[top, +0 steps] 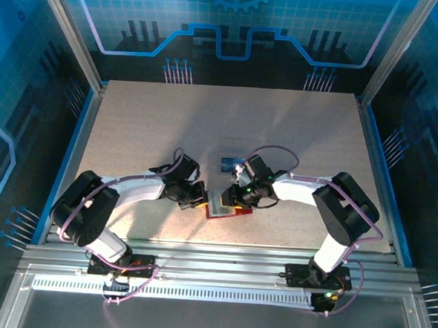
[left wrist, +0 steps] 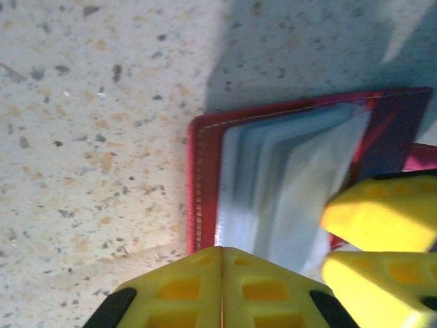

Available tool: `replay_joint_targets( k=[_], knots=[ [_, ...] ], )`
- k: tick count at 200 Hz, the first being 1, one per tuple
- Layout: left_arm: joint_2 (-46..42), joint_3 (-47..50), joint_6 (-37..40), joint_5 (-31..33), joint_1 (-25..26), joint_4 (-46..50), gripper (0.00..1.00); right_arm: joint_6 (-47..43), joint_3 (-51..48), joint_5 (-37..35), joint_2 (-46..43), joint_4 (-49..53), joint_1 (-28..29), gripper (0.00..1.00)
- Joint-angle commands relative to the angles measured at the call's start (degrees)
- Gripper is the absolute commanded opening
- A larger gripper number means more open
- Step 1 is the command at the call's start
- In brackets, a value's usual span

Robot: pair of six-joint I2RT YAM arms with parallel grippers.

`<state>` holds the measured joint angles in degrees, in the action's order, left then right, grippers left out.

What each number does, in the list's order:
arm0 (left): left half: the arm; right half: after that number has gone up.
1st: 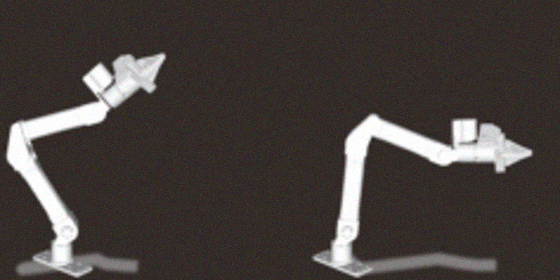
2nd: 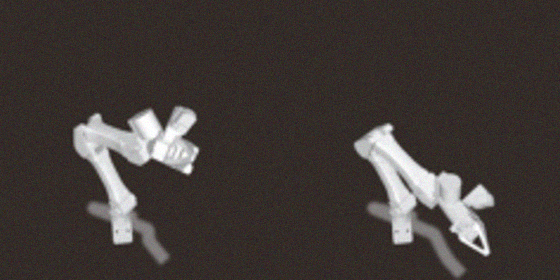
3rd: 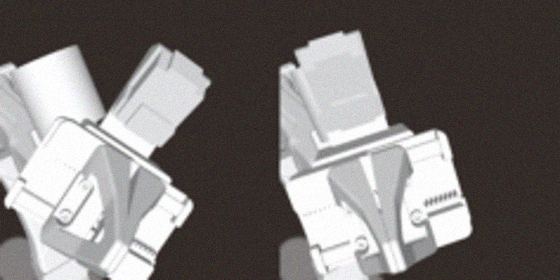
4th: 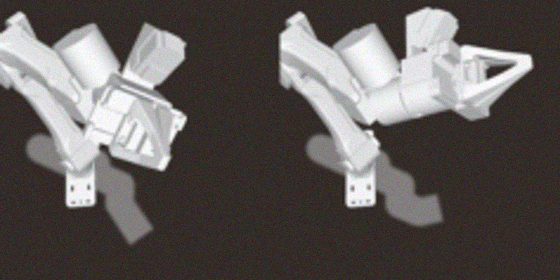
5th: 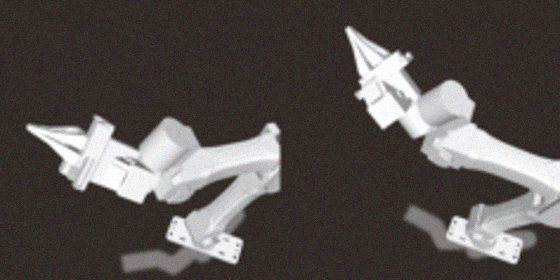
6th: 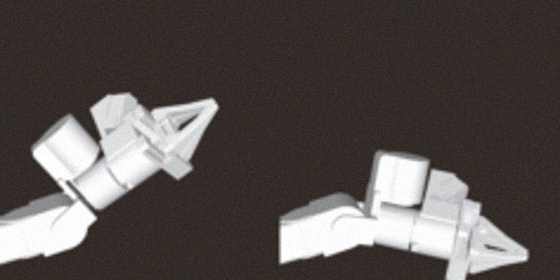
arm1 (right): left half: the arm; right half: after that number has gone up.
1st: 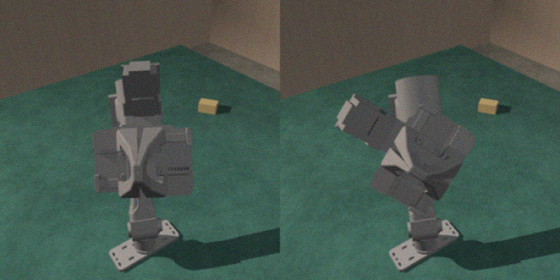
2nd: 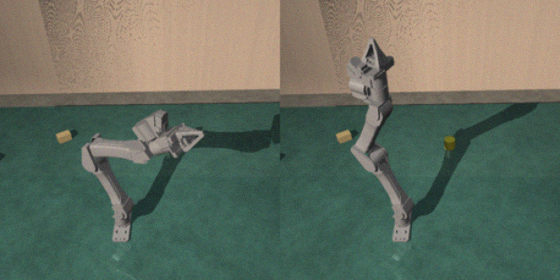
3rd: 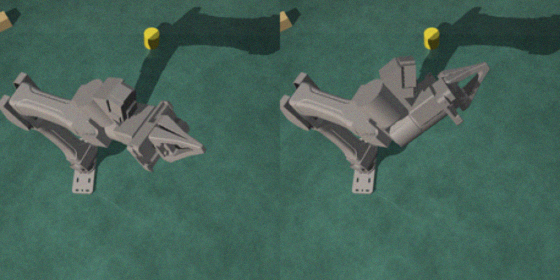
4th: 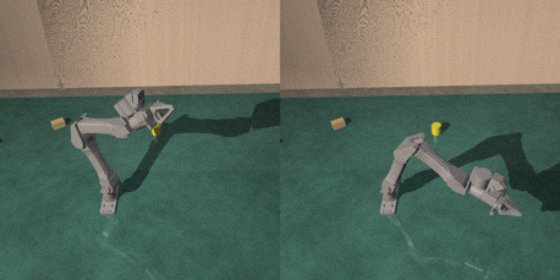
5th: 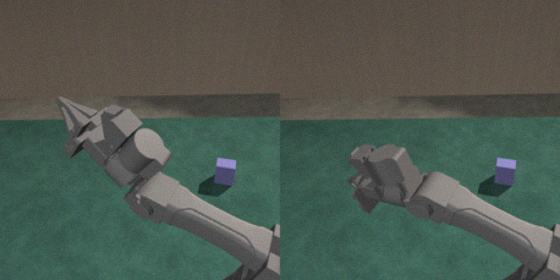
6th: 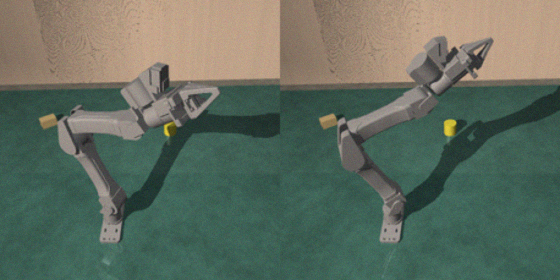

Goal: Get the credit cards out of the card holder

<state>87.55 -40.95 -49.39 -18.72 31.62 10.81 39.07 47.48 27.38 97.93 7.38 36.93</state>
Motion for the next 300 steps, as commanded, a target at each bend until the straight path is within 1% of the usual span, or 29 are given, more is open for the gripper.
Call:
replay_joint_targets(
  k=[1, 26, 44, 58, 65, 86, 121, 137, 155, 185, 216, 242, 266, 300],
  knots=[
    [-3.54, -1.71, -1.15, 0.39, -0.27, -0.47, 0.12, 1.08, -1.68, 1.15, -0.75, -1.06, -0.54, 0.40],
    [-5.26, -1.49, -2.84, -0.46, -0.19, -2.27, 0.19, 1.95, -2.80, 1.77, -0.64, -2.88, -0.87, 0.40],
    [-5.12, -1.35, -3.84, -1.22, 0.09, -3.34, 0.22, 2.74, -3.60, 2.36, -0.56, -4.23, -1.10, 0.40],
    [-4.48, -0.68, -5.02, -1.90, 0.47, -5.69, 0.28, 3.19, -4.01, 2.76, -0.42, -5.28, -1.20, 0.40],
    [-3.96, -0.17, -5.80, -2.30, 0.66, -7.20, 0.29, 3.44, -4.13, 2.92, -0.30, -5.67, -1.33, 0.40],
    [-2.17, 0.95, -7.77, -2.77, 1.49, -10.70, 0.31, 3.86, -4.50, 3.33, -0.11, -6.68, -1.59, 0.40],
    [0.61, 1.43, -9.58, -2.68, 2.53, -13.11, 0.32, 4.17, -4.86, 3.78, -0.11, -7.13, -1.87, 0.39],
    [1.67, 1.06, -9.97, -2.13, 2.79, -12.16, 0.32, 4.09, -4.86, 3.78, -0.21, -7.11, -1.97, 0.40],
    [2.18, 0.88, -10.52, -0.85, 2.87, -10.77, 0.34, 4.08, -5.05, 3.82, -0.28, -7.03, -2.03, 0.39],
    [2.54, 0.78, -11.14, -0.48, 3.13, -10.55, 0.36, 4.19, -5.27, 3.91, -0.44, -7.29, -2.06, 0.39],
    [3.63, 0.53, -11.44, -0.70, 3.46, -10.46, 0.35, 4.51, -5.53, 4.00, -0.56, -7.64, -2.03, 0.39],
    [4.82, 0.56, -11.90, -0.88, 4.25, -11.15, 0.29, 4.83, -5.74, 4.09, -1.32, -8.17, -2.09, 0.39],
    [5.44, 0.85, -12.31, -0.79, 4.78, -11.94, 0.24, 5.63, -6.95, 3.76, -4.66, -10.33, -2.21, 0.39],
    [5.57, 1.14, -12.40, -0.66, 4.85, -12.16, 0.24, 5.52, -7.32, 2.39, -10.66, -8.97, -3.58, 0.42]
  ],
)
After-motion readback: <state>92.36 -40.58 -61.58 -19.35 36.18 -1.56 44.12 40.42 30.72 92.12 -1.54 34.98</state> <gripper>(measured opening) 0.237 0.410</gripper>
